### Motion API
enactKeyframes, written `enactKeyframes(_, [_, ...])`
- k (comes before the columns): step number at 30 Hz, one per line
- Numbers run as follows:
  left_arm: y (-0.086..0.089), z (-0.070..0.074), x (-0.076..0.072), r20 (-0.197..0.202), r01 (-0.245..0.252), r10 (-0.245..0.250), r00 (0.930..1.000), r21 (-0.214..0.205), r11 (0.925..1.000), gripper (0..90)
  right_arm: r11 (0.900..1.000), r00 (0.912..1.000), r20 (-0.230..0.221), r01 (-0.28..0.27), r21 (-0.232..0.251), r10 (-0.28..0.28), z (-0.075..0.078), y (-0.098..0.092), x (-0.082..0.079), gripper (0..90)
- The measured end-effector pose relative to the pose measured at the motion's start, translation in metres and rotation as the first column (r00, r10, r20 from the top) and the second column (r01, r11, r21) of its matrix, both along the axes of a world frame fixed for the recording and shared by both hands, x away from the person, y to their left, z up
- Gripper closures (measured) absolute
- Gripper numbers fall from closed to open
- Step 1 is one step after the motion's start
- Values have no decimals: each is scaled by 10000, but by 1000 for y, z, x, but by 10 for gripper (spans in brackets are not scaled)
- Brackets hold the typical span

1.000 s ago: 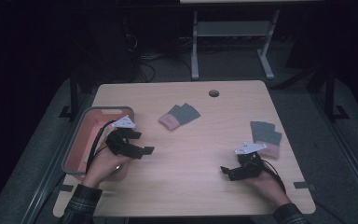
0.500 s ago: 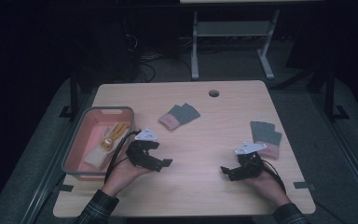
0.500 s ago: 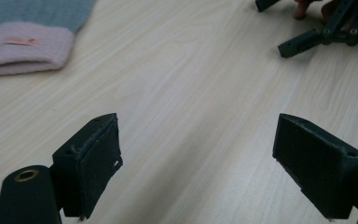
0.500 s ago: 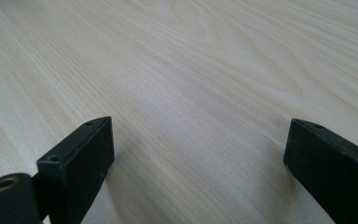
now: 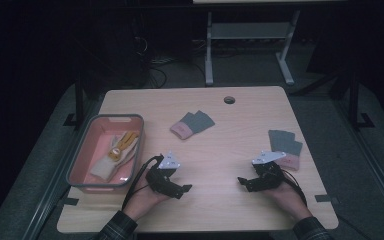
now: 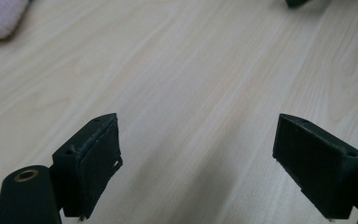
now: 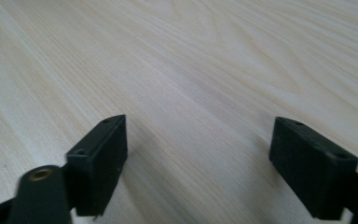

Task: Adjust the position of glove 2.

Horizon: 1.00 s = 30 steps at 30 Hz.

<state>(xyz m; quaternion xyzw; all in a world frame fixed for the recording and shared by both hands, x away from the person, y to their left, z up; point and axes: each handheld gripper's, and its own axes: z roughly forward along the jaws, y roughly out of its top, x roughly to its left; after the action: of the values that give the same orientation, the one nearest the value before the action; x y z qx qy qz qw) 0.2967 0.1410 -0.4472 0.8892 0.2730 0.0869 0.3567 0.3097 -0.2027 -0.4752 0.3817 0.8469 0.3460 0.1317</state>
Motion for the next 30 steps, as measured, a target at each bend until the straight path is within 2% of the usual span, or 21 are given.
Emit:
enactKeyframes(2, [0, -5, -3, 31, 41, -41, 10000, 141, 9999, 140, 10000, 10000, -33, 26, -11, -26, 2, -1, 0, 301])
enactKeyframes(3, [1, -7, -3, 79, 54, -55, 10000, 156, 9999, 140, 10000, 10000, 12, 53, 36, -54, 6, -3, 0, 413])
enactKeyframes(4, [2, -9, -4, 109, 15, -16, 9999, 104, 9999, 140, 10000, 10000, 12, 53, 36, -54, 6, -3, 0, 413])
enactKeyframes(5, [4, -12, -5, 242, -10, 5, 9997, 235, 9997, 140, 9998, 9998, 124, 121, 143, -123, 12, -6, -1, 531])
enactKeyframes(6, [4, -12, -5, 242, -10, 5, 9997, 235, 9997, 139, 9998, 9998, 124, 121, 143, -123, 12, -6, -1, 531])
enactKeyframes(7, [6, -17, -6, 339, -43, 33, 9994, 285, 9996, 137, 9994, 9990, 286, 338, 74, -340, 17, -10, 0, 675])
enactKeyframes(8, [6, -17, -6, 339, -43, 33, 9994, 285, 9996, 136, 9994, 9990, 286, 338, 74, -340, 17, -10, 0, 675])
enactKeyframes(9, [8, -19, -5, 342, -20, 6, 9994, 401, 9992, 136, 9993, 9987, 356, 357, 93, -360, 19, -12, 1, 714])
enactKeyframes(10, [9, -21, -4, 307, -11, -4, 9995, 478, 9989, 135, 9984, 9969, 565, 549, 143, -556, 24, -20, 4, 801])
enactKeyframes(11, [9, -21, -4, 307, -11, -4, 9995, 478, 9989, 135, 9984, 9969, 565, 549, 143, -556, 24, -20, 4, 801])
enactKeyframes(12, [11, -24, -3, 281, 33, -43, 9996, 349, 9994, 131, 9979, 9956, 686, 632, 104, -638, 26, -28, 8, 864])
enactKeyframes(14, [12, -25, -3, 343, 59, -68, 9994, 274, 9996, 131, 9977, 9950, 733, 668, 90, -673, 27, -31, 9, 880])
enactKeyframes(16, [16, -29, -4, 556, 198, -191, 9983, -116, 9997, 127, 9962, 9933, 762, 863, 130, -870, 29, -42, 14, 900])
enactKeyframes(17, [18, -30, -3, 644, 270, -258, 9976, -170, 9995, 125, 9955, 9929, 720, 932, 168, -942, 29, -46, 16, 900])
enactKeyframes(22, [20, -30, -4, 663, 208, -196, 9976, -182, 9996, 126, 9894, 9867, 750, 1427, 276, -1444, 30, -66, 23, 900])
enactKeyframes(26, [20, -30, -5, 646, 191, -178, 9978, -205, 9996, 126, 9829, 9803, 725, 1838, 84, -1839, 27, -79, 27, 900])
enactKeyframes(30, [20, -30, -5, 649, 192, -178, 9977, -211, 9996, 126, 9712, 9689, 671, 2380, 96, -2381, 23, -97, 31, 900])
